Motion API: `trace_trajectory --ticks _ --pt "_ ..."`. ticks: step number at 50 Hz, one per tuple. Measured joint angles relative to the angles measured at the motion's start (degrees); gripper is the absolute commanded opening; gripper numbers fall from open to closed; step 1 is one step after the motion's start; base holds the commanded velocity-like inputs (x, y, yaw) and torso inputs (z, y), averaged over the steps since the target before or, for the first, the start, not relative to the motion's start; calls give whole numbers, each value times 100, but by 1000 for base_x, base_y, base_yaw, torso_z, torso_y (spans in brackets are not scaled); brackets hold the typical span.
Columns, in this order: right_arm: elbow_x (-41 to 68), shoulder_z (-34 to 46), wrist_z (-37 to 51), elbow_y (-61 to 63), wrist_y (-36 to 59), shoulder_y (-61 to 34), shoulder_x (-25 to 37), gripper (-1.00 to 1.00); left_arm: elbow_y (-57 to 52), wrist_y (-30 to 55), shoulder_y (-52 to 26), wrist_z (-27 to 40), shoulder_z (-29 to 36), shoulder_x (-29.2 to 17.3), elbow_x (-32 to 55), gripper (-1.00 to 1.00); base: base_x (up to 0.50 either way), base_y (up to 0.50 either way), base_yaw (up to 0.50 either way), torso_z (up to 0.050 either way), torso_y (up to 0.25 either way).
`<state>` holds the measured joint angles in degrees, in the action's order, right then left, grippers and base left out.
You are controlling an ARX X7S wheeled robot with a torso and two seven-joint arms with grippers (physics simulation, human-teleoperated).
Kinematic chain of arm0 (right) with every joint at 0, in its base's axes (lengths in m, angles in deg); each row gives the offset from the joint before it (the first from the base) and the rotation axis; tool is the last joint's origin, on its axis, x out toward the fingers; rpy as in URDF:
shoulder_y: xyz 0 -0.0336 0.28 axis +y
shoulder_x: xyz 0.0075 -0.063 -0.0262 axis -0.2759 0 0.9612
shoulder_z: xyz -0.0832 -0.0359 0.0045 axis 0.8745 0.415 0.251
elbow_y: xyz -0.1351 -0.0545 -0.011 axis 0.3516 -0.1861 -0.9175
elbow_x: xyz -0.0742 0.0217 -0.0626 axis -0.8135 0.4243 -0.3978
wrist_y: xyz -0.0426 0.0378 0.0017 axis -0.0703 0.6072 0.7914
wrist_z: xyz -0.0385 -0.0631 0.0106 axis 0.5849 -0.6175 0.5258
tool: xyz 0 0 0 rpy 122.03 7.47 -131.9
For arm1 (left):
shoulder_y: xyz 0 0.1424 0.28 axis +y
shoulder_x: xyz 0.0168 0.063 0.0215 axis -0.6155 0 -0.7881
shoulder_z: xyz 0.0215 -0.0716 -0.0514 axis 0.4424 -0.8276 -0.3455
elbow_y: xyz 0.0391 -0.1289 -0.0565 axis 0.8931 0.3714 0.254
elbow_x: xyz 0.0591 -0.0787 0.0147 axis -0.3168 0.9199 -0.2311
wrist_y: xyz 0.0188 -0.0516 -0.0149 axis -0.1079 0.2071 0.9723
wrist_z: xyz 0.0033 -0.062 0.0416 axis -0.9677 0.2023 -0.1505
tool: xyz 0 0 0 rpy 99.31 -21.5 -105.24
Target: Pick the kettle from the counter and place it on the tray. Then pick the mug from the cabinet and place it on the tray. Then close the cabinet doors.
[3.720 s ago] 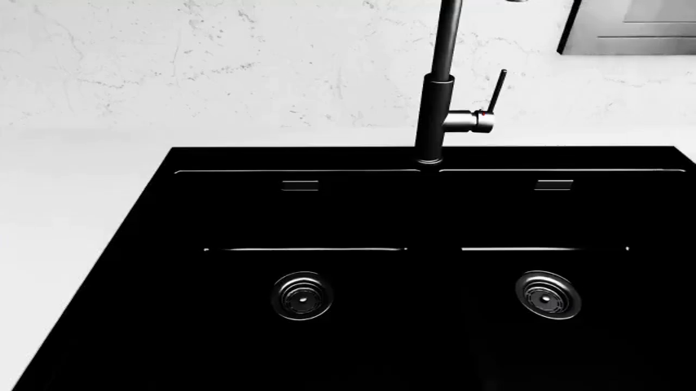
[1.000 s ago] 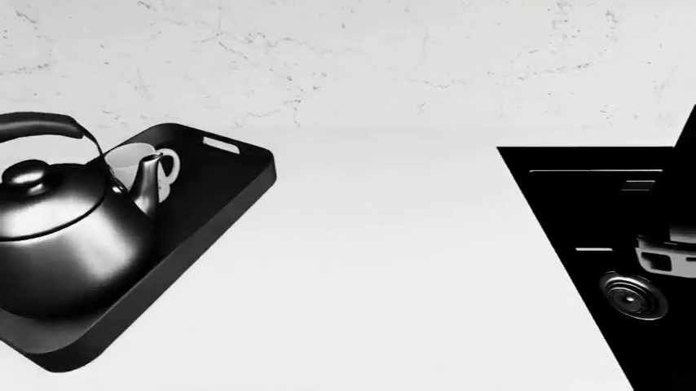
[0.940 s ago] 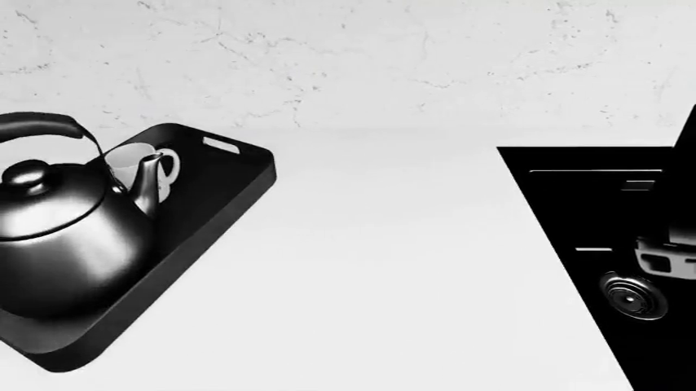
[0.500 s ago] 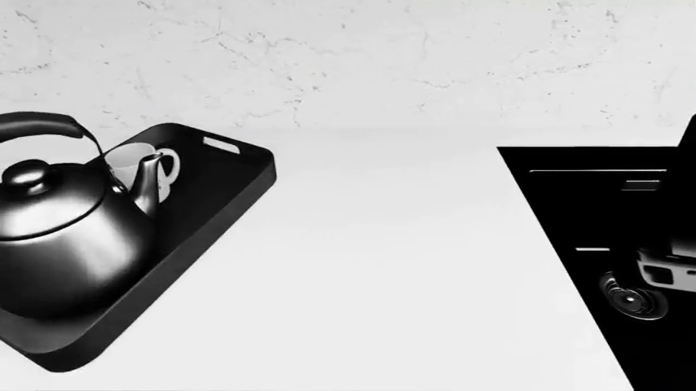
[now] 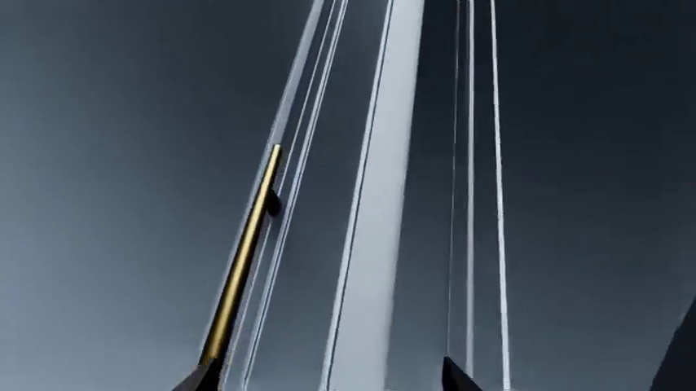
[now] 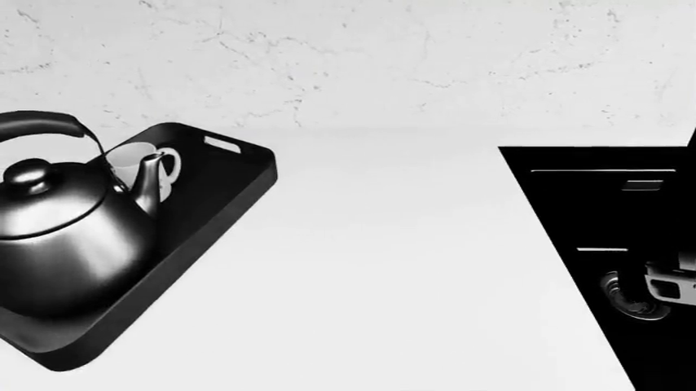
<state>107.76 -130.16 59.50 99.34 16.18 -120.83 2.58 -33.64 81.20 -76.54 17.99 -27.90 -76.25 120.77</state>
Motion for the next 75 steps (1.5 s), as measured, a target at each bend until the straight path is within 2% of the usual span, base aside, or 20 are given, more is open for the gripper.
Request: trace_trajectory --ticks 4,11,20,36,56,65,70,75 --pt "39 -73 -14 -2 51 30 -49 100 117 57 -163 -21 -48 293 -191 100 0 0 0 0 0" --pt "109 -206 -55 -4 136 92 -132 100 -20 455 -379 -240 -584 953 -901 100 0 0 0 0 0" --pt "155 -451 -214 -3 200 217 -185 100 -215 595 -515 70 -690 1301 -855 100 0 0 0 0 0" --pt "145 -680 -429 -4 249 357 -224 100 270 4 -569 289 24 1465 -190 100 0 0 0 1 0" --pt "-74 -783 -731 -13 255 503 -249 100 457 -433 -171 -245 1157 1511 -425 100 0 0 0 0 0" --pt "238 -741 -434 -12 255 414 -215 100 573 -477 29 -441 1647 1509 -452 100 0 0 0 0 0" --pt "495 -667 -258 -10 102 198 36 100 631 -480 131 -528 1839 1505 -405 100 0 0 0 0 0" --pt "689 -465 -151 -11 -320 -150 554 100 594 -494 178 -568 1938 1494 -460 100 0 0 0 0 0"
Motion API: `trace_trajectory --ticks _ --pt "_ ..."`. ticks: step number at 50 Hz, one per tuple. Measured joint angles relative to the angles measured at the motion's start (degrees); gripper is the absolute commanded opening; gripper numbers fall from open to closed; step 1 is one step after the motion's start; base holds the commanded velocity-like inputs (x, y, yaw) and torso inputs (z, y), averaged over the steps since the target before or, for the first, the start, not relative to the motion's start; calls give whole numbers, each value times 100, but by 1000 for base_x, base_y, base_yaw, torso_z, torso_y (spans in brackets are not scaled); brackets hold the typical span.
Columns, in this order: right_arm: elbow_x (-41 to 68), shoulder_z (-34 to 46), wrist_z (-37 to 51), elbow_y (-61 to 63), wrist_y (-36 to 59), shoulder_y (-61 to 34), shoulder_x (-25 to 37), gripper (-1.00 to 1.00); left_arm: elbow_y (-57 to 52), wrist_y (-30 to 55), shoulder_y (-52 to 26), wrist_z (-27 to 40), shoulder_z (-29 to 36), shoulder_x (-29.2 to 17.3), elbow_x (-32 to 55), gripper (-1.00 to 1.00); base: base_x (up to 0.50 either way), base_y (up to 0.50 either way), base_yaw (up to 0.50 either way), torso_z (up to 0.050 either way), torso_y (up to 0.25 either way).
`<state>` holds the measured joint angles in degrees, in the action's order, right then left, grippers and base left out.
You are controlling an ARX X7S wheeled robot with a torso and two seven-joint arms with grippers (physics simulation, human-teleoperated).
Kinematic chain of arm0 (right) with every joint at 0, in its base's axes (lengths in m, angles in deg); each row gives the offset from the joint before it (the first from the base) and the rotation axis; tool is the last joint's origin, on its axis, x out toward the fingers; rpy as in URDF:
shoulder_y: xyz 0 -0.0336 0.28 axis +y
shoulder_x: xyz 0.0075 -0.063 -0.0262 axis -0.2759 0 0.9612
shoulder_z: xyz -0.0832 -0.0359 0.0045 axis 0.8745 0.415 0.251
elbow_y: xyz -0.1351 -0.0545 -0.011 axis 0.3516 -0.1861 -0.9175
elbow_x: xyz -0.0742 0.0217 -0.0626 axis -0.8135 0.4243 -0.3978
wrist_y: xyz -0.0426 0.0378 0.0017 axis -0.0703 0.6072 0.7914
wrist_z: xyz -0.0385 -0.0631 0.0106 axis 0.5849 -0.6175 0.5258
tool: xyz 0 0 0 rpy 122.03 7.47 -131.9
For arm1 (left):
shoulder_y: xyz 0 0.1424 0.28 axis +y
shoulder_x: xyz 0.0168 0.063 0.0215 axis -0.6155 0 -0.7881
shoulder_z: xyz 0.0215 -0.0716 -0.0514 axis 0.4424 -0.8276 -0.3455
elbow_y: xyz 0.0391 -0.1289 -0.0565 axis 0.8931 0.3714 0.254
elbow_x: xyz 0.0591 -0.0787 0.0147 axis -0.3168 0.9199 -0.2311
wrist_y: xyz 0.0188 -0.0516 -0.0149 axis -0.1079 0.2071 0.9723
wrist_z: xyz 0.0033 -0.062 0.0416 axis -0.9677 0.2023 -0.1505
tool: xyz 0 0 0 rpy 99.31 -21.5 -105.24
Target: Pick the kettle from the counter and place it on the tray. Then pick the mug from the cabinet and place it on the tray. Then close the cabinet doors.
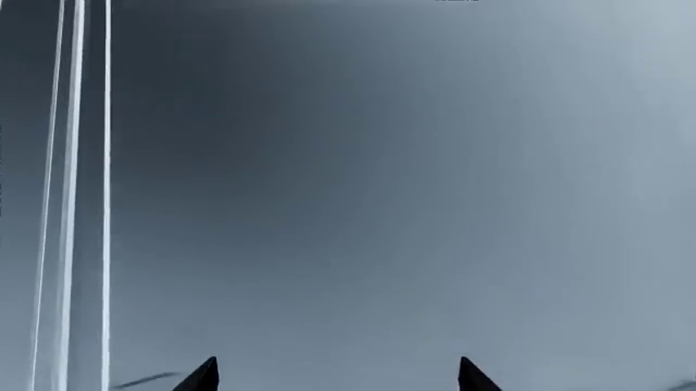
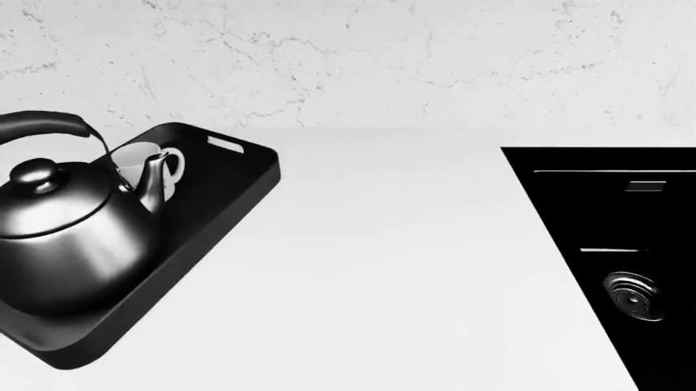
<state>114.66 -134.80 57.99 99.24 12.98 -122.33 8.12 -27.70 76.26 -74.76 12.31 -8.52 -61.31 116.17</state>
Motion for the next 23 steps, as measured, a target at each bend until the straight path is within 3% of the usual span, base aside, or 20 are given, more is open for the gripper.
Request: trace_trajectory --ticks 9,23 --pt "271 369 98 -1 -782 -620 908 100 -107 -251 128 -36 153 -50 -152 100 0 0 0 0 0" --pt "375 548 150 1 -1035 -860 1182 100 -140 -744 320 -79 272 -145 -184 100 0 0 0 0 0"
